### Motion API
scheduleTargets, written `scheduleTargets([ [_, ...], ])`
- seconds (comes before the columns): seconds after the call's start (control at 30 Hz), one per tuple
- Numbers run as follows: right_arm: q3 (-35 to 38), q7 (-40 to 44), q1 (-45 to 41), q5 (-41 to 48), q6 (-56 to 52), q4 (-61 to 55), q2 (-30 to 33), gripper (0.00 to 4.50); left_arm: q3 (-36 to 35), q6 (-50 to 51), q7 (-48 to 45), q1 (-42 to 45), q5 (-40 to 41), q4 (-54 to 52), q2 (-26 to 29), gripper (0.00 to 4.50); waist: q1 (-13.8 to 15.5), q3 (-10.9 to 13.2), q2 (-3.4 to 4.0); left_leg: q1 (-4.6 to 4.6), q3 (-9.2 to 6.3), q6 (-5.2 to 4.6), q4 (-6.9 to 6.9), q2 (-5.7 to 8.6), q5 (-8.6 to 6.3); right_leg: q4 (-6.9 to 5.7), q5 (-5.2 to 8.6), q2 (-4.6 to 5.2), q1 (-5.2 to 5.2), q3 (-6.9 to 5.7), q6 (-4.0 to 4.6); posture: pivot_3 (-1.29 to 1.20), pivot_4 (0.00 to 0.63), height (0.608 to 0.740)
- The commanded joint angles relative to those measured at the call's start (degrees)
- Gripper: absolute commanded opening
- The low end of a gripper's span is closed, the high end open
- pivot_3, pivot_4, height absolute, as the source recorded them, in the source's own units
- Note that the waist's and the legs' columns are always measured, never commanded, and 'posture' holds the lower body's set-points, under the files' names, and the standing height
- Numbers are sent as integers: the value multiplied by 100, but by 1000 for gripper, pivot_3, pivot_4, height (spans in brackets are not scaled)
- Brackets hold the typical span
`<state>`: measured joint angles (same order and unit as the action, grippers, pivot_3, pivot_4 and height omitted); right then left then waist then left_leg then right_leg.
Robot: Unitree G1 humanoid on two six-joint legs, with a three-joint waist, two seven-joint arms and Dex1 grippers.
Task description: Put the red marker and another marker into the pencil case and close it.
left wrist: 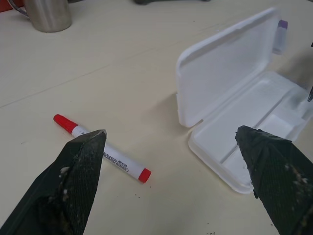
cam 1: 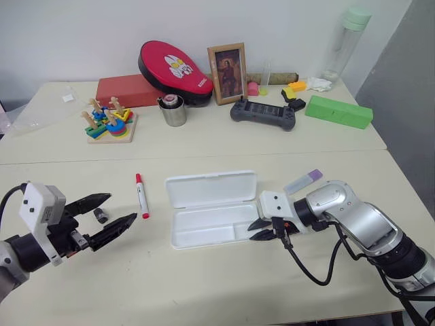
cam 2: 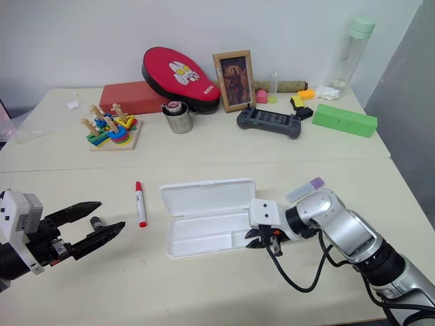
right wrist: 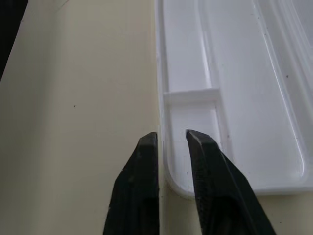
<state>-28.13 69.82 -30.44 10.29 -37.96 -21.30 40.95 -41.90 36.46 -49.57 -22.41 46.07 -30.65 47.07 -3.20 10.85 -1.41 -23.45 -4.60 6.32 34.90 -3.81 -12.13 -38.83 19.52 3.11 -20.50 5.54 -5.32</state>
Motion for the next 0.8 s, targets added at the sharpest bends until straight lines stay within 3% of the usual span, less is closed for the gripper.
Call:
scheduleTargets([
  [0.03, 97, -37, 8, 39, 103, -69, 11, 1911, -31, -11, -46, 32, -28, 3, 78, 4500, 0, 0, 0, 0, 0, 0, 0, 0, 0, 0, 0, 0, 0, 0, 0, 0, 150, 740],
  [0.1, 127, -33, 6, 69, 103, -52, 3, 2571, -24, -3, -50, 54, -39, 11, 82, 4500, 0, 0, 0, 0, 0, 0, 0, 0, 0, 0, 0, 0, 0, 0, 0, 0, 150, 740],
  [0.37, 625, 48, -81, 663, -110, -48, -142, 4444, -25, 35, -43, 101, -6, 20, 64, 4500, 1, 0, 0, 0, 0, 0, 0, 0, 0, 0, 0, 0, 1, 0, 0, 0, 150, 740],
  [0.8, 1955, -8, 171, 1854, -68, 90, -280, 4475, -200, 188, 130, -135, 280, -365, -135, 4500, 3, 0, -1, -1, 0, 0, -1, 0, 0, 0, 0, 0, 2, -1, 1, 0, 150, 740],
])
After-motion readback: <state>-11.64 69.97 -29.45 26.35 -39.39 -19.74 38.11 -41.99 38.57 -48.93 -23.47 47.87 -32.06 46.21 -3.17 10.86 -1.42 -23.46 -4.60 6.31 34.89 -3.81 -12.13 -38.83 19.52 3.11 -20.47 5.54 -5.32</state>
